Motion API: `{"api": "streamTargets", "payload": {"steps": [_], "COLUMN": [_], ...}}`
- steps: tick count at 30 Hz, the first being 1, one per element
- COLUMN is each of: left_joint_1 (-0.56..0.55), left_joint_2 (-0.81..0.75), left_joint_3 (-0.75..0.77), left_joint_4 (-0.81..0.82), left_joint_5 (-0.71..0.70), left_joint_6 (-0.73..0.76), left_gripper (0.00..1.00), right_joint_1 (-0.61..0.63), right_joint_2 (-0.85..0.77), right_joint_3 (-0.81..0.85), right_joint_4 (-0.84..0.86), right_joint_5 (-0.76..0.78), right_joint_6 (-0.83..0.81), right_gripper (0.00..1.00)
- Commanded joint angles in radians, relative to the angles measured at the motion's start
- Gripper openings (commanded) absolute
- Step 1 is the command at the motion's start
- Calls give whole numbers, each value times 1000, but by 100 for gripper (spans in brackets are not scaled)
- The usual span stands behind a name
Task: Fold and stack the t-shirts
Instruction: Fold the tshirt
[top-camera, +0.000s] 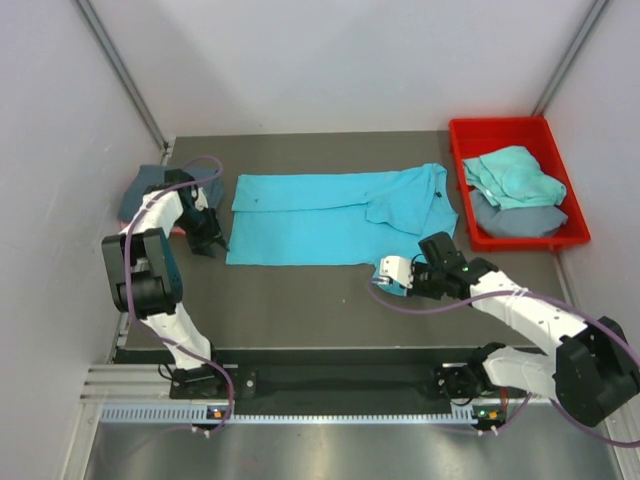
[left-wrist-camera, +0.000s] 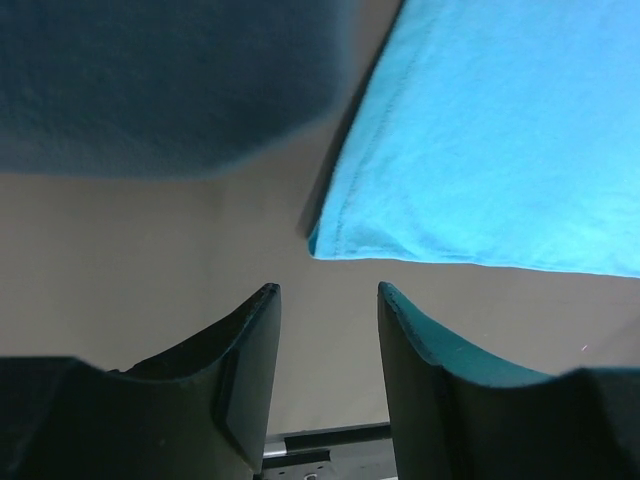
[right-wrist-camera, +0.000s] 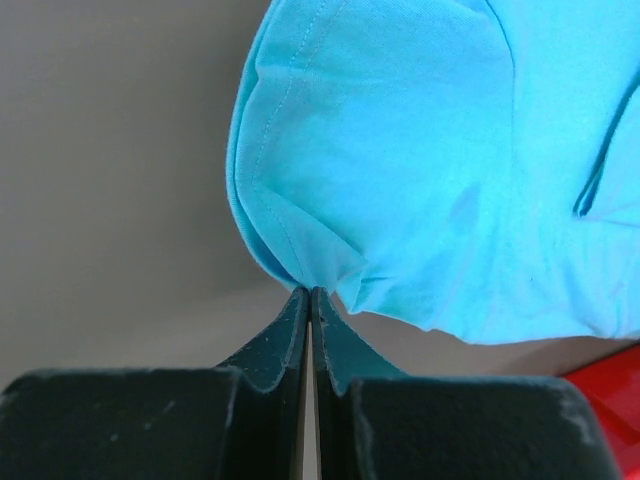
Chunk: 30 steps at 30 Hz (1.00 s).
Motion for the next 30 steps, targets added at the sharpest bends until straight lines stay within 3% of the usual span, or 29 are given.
{"api": "streamTargets", "payload": {"steps": [1,16,21,30], "left_joint_1": [20,20,20,20], "left_joint_2": [24,185,191,171], "left_joint_3": [4,82,79,32], "left_joint_4": [-23,-26,-24,-21], "left_joint_5": [38,53,65,81], "left_joint_6": [-23,-14,-13,-18], "left_gripper": [48,44,37,35], "right_joint_1": [-14,-32,-38,-45], "right_joint_2": [-6,22,26,22], "right_joint_3": [56,72,68,57], "right_joint_4": [38,57,67,76], "right_joint_5": [-2,-1,-1,-2], "right_joint_6": [3,1,3,5], "right_gripper": [0,0,0,0]}}
